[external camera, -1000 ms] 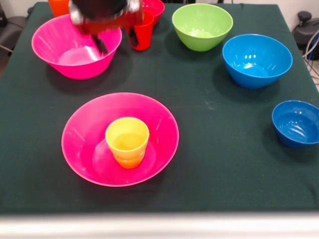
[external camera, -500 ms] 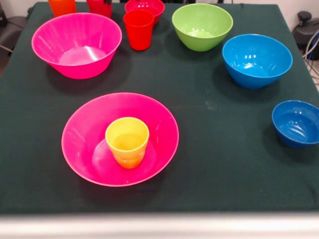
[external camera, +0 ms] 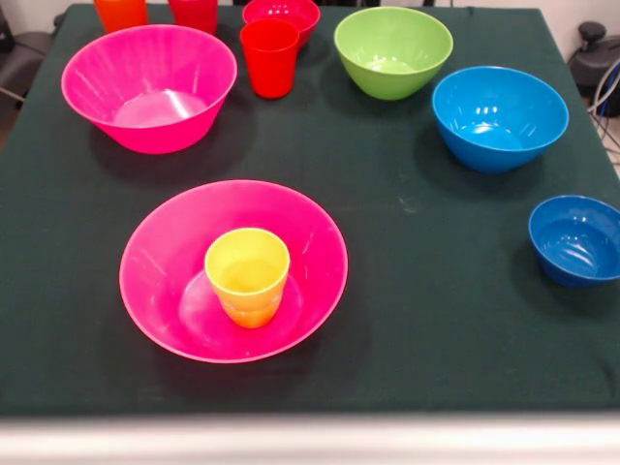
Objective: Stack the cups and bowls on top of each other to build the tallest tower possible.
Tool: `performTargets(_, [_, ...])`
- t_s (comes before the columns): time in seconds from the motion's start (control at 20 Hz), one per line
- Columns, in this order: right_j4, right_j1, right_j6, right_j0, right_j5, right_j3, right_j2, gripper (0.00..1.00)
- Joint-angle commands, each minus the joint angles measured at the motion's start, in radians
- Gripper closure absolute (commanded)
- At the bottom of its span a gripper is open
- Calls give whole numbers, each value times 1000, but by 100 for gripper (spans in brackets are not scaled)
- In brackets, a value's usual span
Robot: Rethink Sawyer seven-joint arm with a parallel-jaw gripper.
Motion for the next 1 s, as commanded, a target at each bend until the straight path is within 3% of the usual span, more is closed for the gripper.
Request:
performTargets(0.05, [36, 16, 184, -10, -172, 221, 36, 0])
performTargets(1.0, [22, 32, 179, -41, -394, 385, 44, 0])
